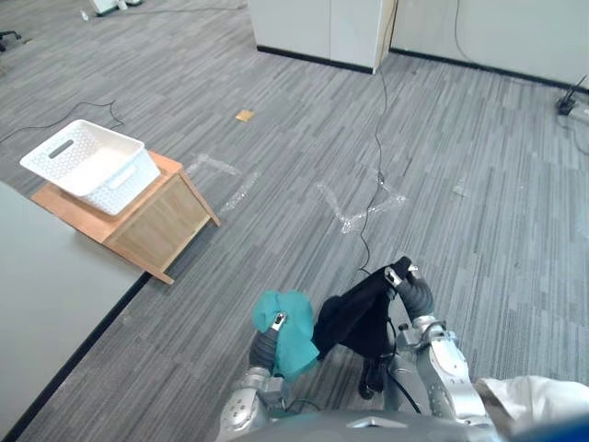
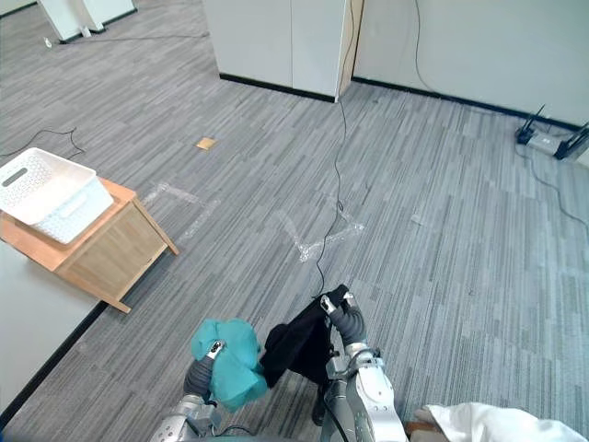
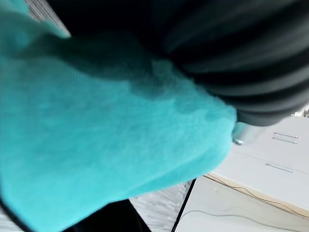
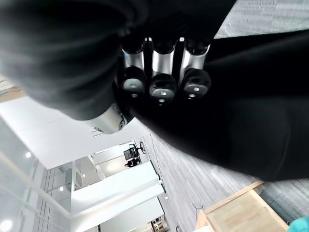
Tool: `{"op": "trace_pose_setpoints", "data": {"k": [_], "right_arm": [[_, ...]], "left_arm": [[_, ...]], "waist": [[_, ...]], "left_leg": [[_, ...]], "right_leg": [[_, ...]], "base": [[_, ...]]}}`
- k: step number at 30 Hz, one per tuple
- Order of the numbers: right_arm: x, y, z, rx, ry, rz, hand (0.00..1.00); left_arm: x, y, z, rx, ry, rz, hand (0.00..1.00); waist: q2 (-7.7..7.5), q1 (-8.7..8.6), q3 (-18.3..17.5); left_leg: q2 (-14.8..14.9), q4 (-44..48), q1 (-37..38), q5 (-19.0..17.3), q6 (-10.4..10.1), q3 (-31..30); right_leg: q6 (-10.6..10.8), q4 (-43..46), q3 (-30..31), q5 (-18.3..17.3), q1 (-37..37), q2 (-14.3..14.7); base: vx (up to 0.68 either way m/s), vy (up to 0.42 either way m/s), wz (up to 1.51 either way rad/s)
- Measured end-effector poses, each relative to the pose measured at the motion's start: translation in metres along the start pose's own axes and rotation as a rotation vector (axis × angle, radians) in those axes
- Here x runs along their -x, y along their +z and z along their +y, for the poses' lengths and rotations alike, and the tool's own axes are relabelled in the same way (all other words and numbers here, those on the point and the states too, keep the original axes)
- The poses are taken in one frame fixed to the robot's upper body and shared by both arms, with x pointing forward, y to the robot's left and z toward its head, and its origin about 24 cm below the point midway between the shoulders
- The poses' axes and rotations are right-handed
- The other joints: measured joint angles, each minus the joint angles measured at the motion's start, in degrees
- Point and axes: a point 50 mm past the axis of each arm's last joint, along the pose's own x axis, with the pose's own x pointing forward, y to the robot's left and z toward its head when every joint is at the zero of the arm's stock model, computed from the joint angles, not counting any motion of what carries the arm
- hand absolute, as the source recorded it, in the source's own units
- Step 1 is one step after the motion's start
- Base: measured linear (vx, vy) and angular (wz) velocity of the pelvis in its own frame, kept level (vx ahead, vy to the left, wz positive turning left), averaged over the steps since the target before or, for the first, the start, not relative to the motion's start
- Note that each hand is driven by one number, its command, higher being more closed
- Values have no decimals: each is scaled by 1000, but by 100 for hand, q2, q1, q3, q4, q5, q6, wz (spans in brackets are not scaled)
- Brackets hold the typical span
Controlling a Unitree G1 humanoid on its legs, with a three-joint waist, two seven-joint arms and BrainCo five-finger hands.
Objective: Tidy the bed and pick cloth on bed and put in laundry
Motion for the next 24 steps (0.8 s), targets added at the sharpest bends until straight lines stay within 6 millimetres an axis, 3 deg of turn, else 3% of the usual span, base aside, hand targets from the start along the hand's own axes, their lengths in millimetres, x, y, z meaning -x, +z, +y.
{"op": "trace_pose_setpoints", "data": {"k": [1, 2, 3, 5, 7, 9, 10, 11, 12, 13, 14, 15, 17, 18, 20, 21, 22, 23, 24], "right_arm": [[0, -1, 0, 6, 12, 11, 100], [0, -1, -1, 13, 20, 22, 100], [0, -1, -2, 14, 19, 27, 100], [-1, -1, -3, 15, 16, 39, 100], [0, -2, -6, 16, 21, 51, 100], [0, -2, -10, 28, 30, 69, 100], [0, -2, -11, 34, 32, 69, 100], [2, 0, -13, 38, 41, 65, 100], [8, 1, -16, 40, 39, 63, 100], [12, -1, -18, 41, 37, 68, 100], [19, -5, -21, 44, 31, 92, 100], [25, -12, -22, 55, 26, 124, 100], [24, -14, -20, 62, 28, 131, 100], [22, -13, -19, 61, 31, 126, 100], [16, -17, -14, 70, 42, 139, 100], [14, -21, -10, 72, 47, 160, 100], [12, -24, -9, 85, 50, 174, 100], [10, -28, -4, 82, 54, 191, 100], [11, -31, -4, 80, 51, 205, 100]], "left_arm": [[1, -1, -1, 11, 0, -4, 100], [5, -2, -2, 31, 5, -15, 100], [8, -4, -3, 38, -2, -13, 100], [9, -3, -5, 42, -9, -19, 100], [12, -1, -7, 42, -13, -33, 100], [11, 6, -10, 51, -19, -63, 100], [10, 7, -11, 54, -20, -71, 100], [8, 11, -15, 60, -25, -88, 100], [6, 13, -18, 67, -24, -97, 100], [5, 15, -20, 69, -25, -103, 100], [1, 17, -24, 71, -33, -106, 100], [0, 16, -26, 77, -35, -98, 100], [-3, 16, -27, 92, -26, -88, 100], [-5, 18, -27, 93, -27, -92, 100], [-8, 21, -23, 97, -7, -101, 100], [-7, 22, -19, 87, 4, -102, 100], [-8, 24, -18, 78, 3, -108, 100], [-8, 24, -15, 56, -1, -92, 100], [-8, 23, -14, 52, 1, -80, 100]], "waist": [[39, 32, 8], [93, 70, 17], [44, 108, 66], [7, 197, 72], [32, 240, 67], [14, 259, 55], [2, 255, 46], [-32, 227, 23], [-9, 162, 6], [-1, 151, -6], [1, 150, -71], [-89, 178, -207], [-221, 189, -431], [-252, 209, -426], [-318, 293, -394], [-389, 333, -409], [-453, 327, -400], [-612, 266, -366], [-629, 242, -365]], "left_leg": [[112, 620, -238, 251, -36, -68], [282, 1738, -719, 172, 27, -63], [264, 2412, -1152, 58, 171, -29], [39, 2406, -1618, -156, 204, 119], [-274, 1636, -1924, -432, 183, 276], [-656, -266, -1943, -565, 185, 696], [-744, -754, -1911, -549, 187, 782], [-982, -1982, -1787, -238, 206, 1137], [-1143, -2989, -1663, 299, 259, 1485], [-1181, -3354, -1598, 549, 275, 1669], [-1171, -3695, -1577, 1017, 481, 2017], [-1248, -3653, -1553, 1210, 1184, 2221], [-1454, -3533, -1536, 969, 1550, 2213], [-1455, -3426, -1539, 854, 1584, 2221], [-1369, -2970, -1363, 413, 1645, 2232], [-1379, -2884, -1071, 102, 1603, 2092], [-1448, -2903, -831, -201, 1501, 1866], [-1589, -2808, -575, -421, 1511, 1648], [-1619, -2782, -437, -487, 1508, 1547]], "right_leg": [[18, -185, -8, -49, 226, 130], [-15, -473, 0, -115, 672, 324], [-46, -658, 32, -213, 1017, 388], [-111, -902, 175, -348, 1387, 390], [-99, -1212, 301, -318, 1703, 379], [-50, -1528, 390, -321, 2072, 351], [-33, -1595, 390, -325, 2155, 329], [135, -1728, 352, -368, 2303, 265], [307, -1862, 211, -421, 2513, 252], [388, -1914, 130, -469, 2632, 257], [568, -2011, 6, -576, 2871, 286], [750, -2049, -104, -685, 3034, 217], [1042, -1958, -199, -648, 3043, 6], [1142, -1863, -194, -592, 3038, -38], [1473, -618, -198, -392, 2797, -259], [1533, 959, -199, -153, 2327, -583], [1243, 2359, -183, 299, 1788, -934], [880, 3797, -179, 166, 1276, -1504], [776, 4183, -201, 69, 1085, -1692]], "base": [[547, -323, -12], [441, -196, -22], [440, -189, -27], [383, -142, -41], [390, -85, -45], [440, -12, -27], [483, 30, -12], [490, 53, 17], [489, 68, 31], [567, 125, 47], [584, 146, 41], [591, 152, 42], [478, 100, 30], [529, 111, 18], [565, 188, 13], [529, 190, 20], [520, 144, 58], [400, 61, 72], [483, 55, 108]]}}
